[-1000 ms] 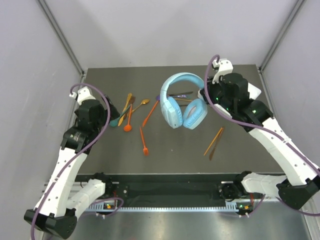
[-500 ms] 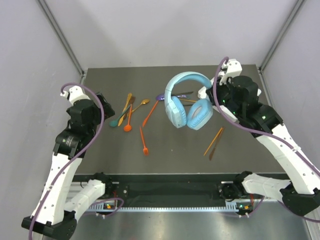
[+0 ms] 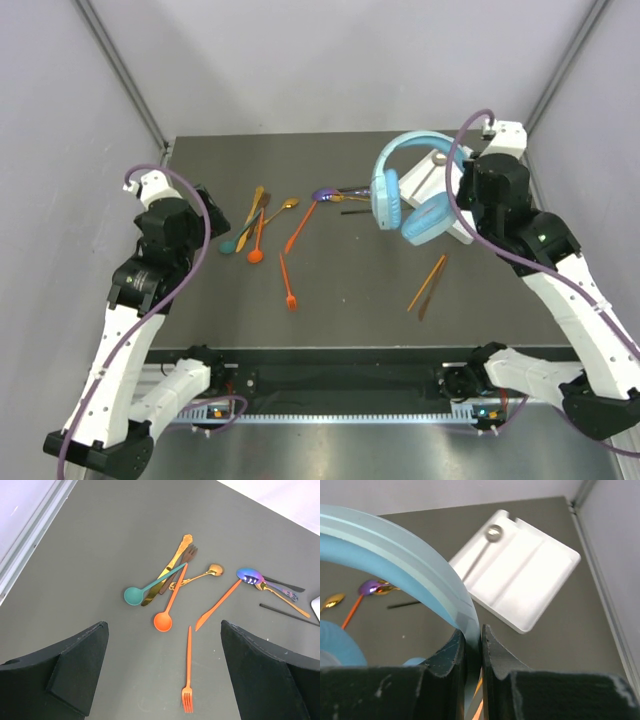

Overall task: Sort the eating utensils into containers
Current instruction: Place the distractor at the center of the board.

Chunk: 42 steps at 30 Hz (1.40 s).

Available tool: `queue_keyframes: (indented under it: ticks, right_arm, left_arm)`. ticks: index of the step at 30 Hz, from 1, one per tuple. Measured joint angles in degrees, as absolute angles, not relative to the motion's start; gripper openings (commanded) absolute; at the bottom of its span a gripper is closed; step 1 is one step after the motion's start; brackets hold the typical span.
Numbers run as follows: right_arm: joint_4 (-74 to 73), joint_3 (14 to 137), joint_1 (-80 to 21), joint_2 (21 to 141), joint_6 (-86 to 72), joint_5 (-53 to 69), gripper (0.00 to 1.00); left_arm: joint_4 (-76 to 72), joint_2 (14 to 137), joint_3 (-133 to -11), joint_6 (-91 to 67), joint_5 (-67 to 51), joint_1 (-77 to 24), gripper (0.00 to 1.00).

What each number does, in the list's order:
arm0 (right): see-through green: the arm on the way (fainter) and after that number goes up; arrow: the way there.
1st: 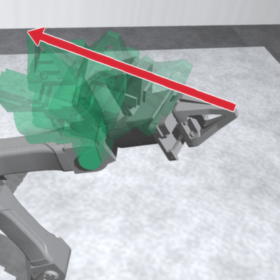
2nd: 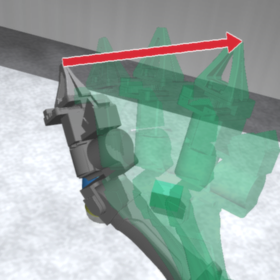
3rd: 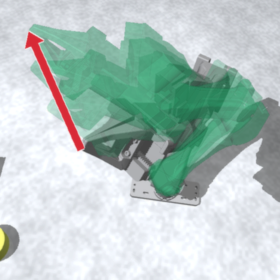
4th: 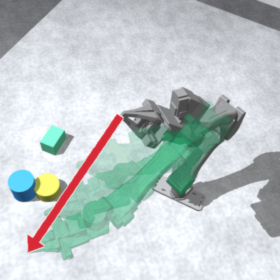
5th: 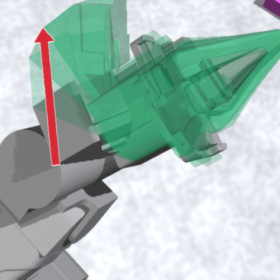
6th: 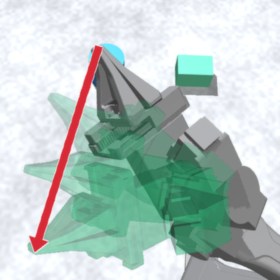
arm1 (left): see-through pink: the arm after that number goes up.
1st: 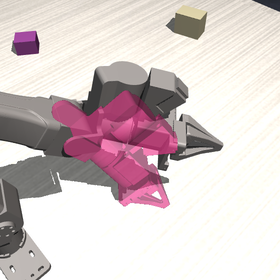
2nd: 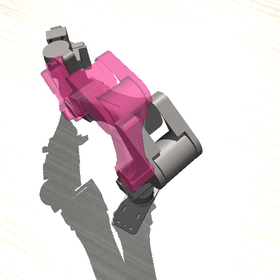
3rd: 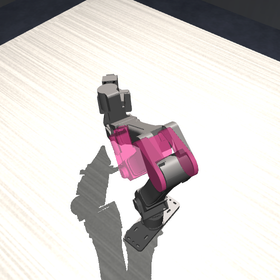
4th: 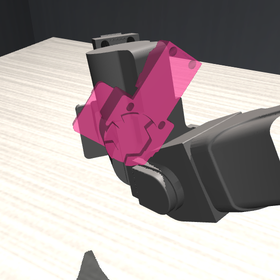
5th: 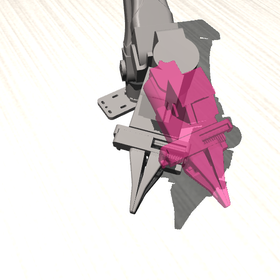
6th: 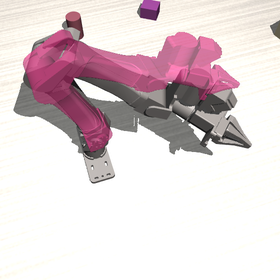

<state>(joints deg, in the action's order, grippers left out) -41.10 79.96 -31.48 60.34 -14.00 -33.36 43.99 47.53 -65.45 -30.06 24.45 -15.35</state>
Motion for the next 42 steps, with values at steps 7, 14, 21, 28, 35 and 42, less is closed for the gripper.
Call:
queue_keyframes:
  ticks: [7,14,21,28,35,42]
  right_arm:
    - [-42.22,70.19,-16.8,59.68,-23.42,-34.13,0.0]
    - [-44.34,62.39,-2.31,60.86,-29.87,-32.16,0.0]
    - [-44.53,53.54,6.96,54.11,-32.16,-30.46,0.0]
    - [-46.02,51.72,16.73,50.74,-29.87,-26.63,0.0]
    - [-45.36,47.37,19.49,48.58,-27.64,-24.38,0.0]
    - [-46.17,43.64,20.12,51.53,-26.74,-21.52,0.0]
  left_arm:
    - [43.7,48.73,-65.45,-29.76,22.31,-15.35,0.98]
    - [43.16,51.57,-65.45,-28.71,18.37,-15.35,0.98]
    - [42.15,52.03,-65.45,-28.34,16.38,-15.49,0.98]
    - [40.91,52.03,-65.45,-28.71,14.48,-16.29,0.98]
    - [39.57,51.99,-64.75,-29.87,12.43,-16.67,0.98]
    - [39.48,51.31,-63.7,-30.13,12.27,-16.84,0.98]
